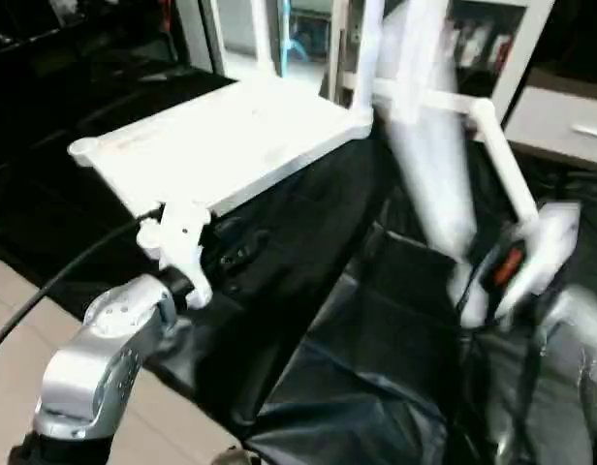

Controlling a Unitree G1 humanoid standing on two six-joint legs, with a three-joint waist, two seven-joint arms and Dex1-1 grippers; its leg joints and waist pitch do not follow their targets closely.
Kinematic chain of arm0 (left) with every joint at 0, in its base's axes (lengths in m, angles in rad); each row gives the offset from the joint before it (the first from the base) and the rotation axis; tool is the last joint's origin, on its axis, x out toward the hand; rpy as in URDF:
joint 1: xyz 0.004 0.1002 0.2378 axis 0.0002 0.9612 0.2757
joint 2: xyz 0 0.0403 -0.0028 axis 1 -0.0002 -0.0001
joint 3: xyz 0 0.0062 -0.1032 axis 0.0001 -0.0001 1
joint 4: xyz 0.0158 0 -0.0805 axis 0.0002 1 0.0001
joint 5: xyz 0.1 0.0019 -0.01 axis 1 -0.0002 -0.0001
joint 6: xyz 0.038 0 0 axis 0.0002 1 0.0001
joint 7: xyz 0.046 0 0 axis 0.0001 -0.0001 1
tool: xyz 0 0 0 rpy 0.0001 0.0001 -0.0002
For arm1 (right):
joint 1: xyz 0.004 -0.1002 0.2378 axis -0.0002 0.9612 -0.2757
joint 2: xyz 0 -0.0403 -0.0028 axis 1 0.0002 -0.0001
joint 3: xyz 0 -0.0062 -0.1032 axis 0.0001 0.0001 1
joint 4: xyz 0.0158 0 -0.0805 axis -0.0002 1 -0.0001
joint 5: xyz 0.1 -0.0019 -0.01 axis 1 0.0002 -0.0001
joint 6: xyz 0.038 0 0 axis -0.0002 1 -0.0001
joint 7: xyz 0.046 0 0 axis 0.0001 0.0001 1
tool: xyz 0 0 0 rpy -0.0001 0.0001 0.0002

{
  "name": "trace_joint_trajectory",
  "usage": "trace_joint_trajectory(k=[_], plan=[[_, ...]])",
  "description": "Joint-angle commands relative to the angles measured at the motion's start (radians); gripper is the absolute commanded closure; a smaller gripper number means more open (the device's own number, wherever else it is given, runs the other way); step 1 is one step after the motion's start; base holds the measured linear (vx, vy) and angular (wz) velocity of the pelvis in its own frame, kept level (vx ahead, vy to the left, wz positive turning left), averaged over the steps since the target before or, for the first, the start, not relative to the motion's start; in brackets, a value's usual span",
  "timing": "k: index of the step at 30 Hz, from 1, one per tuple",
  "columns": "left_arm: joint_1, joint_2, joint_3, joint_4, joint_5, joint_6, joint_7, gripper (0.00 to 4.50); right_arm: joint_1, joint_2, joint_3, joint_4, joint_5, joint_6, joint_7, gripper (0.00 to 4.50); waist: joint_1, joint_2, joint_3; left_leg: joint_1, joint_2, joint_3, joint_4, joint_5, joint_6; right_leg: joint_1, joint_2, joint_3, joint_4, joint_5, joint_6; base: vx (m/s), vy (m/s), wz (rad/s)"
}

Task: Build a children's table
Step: Pick table leg

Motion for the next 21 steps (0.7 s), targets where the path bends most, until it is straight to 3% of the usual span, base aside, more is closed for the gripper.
trace_joint_trajectory(k=[1,2,3,4,5,7,9,10,11,12,15,19,20,21], plan=[[0.012,0.027,-0.021,-0.028,0.008,0.0,-0.042,1.67,-0.006,-0.023,0.012,-0.036,-0.029,0.014,-0.013,3.18,-0.003,-0.026,-0.062,0.005,0.001,0.005,-0.08,-0.163,0.007,0.042,-0.044,0.031,-0.103,-0.379,-0.083,0.0,0.0,0.0],[0.012,0.028,-0.022,-0.029,0.008,0.0,-0.043,1.67,-0.007,-0.024,0.013,-0.036,-0.03,0.014,-0.014,3.18,-0.004,-0.023,-0.064,0.006,0.0,0.006,-0.078,-0.165,0.008,0.042,-0.045,0.031,-0.103,-0.374,-0.087,0.0,0.0,0.0],[0.033,0.061,-0.04,-0.053,0.009,0.001,-0.086,1.67,-0.017,-0.057,0.046,-0.037,-0.064,0.021,-0.025,3.18,-0.007,-0.036,-0.063,0.005,0.0,0.007,-0.078,-0.161,0.011,0.042,-0.044,0.031,-0.105,-0.371,-0.086,0.0,0.0,0.0],[0.04,0.071,-0.044,-0.061,0.01,0.001,-0.1,1.67,-0.02,-0.069,0.059,-0.044,-0.072,0.028,-0.034,3.18,-0.006,-0.028,-0.064,0.002,0.002,0.004,-0.08,-0.146,0.01,0.046,-0.046,0.031,-0.099,-0.352,-0.092,0.0,0.0,0.0],[0.04,0.071,-0.044,-0.061,0.01,0.001,-0.1,1.67,-0.02,-0.069,0.059,-0.044,-0.072,0.028,-0.034,3.18,-0.008,-0.027,-0.063,0.003,0.002,0.005,-0.079,-0.145,0.01,0.044,-0.046,0.031,-0.1,-0.344,-0.093,0.0,0.0,0.0],[0.047,0.081,-0.055,-0.063,0.019,-0.01,-0.106,1.67,-0.051,-0.07,0.097,-0.047,-0.093,0.037,-0.047,3.18,-0.012,-0.037,-0.065,0.005,0.001,0.006,-0.078,-0.15,0.009,0.045,-0.044,0.031,-0.096,-0.322,-0.104,0.0,0.0,0.0],[0.045,0.075,-0.055,-0.055,0.026,-0.011,-0.086,1.67,-0.071,-0.055,0.124,-0.046,-0.114,0.038,-0.064,3.18,-0.015,-0.037,-0.066,0.006,0.002,0.006,-0.077,-0.143,0.009,0.045,-0.044,0.032,-0.092,-0.291,-0.114,0.0,0.0,0.0],[0.044,0.065,-0.056,-0.05,0.031,-0.008,-0.07,1.67,-0.084,-0.036,0.144,-0.044,-0.126,0.045,-0.084,3.18,-0.019,-0.045,-0.065,0.005,0.002,0.008,-0.078,-0.143,0.008,0.046,-0.043,0.032,-0.092,-0.287,-0.12,0.0,0.0,0.0],[0.044,0.06,-0.056,-0.049,0.034,-0.005,-0.062,1.67,-0.087,-0.03,0.149,-0.043,-0.129,0.05,-0.091,3.18,-0.019,-0.039,-0.067,0.007,0.003,0.007,-0.078,-0.142,0.004,0.045,-0.044,0.032,-0.091,-0.283,-0.125,0.0,0.0,0.0],[0.045,0.057,-0.056,-0.049,0.035,-0.003,-0.057,1.67,-0.088,-0.025,0.152,-0.042,-0.132,0.055,-0.099,3.18,-0.02,-0.04,-0.067,0.007,0.003,0.008,-0.078,-0.143,0.004,0.046,-0.044,0.033,-0.092,-0.278,-0.126,0.0,0.0,0.0],[0.058,0.051,-0.057,-0.06,0.037,0.001,-0.055,1.67,-0.091,-0.001,0.172,-0.033,-0.14,0.07,-0.135,3.18,-0.021,-0.048,-0.068,0.01,0.004,0.008,-0.078,-0.142,0.0,0.047,-0.043,0.034,-0.089,-0.244,-0.132,0.0,0.0,0.0],[0.071,0.052,-0.058,-0.07,0.041,0.002,-0.054,1.67,-0.092,0.014,0.186,-0.023,-0.161,0.101,-0.165,3.18,-0.021,-0.047,-0.069,0.009,0.005,0.007,-0.08,-0.14,-0.005,0.048,-0.044,0.035,-0.086,-0.229,-0.134,0.0,0.0,0.0],[0.071,0.052,-0.058,-0.07,0.042,0.002,-0.054,1.67,-0.092,0.014,0.187,-0.023,-0.161,0.101,-0.165,2.83,-0.021,-0.048,-0.069,0.01,0.004,0.008,-0.079,-0.14,-0.006,0.048,-0.043,0.035,-0.086,-0.226,-0.134,0.0,0.0,0.0],[0.072,0.051,-0.059,-0.072,0.043,0.003,-0.053,1.67,-0.09,0.013,0.188,-0.022,-0.167,0.104,-0.17,2.83,-0.022,-0.052,-0.066,0.008,0.003,0.009,-0.08,-0.146,-0.008,0.048,-0.043,0.035,-0.088,-0.234,-0.133,0.0,0.0,0.0]])
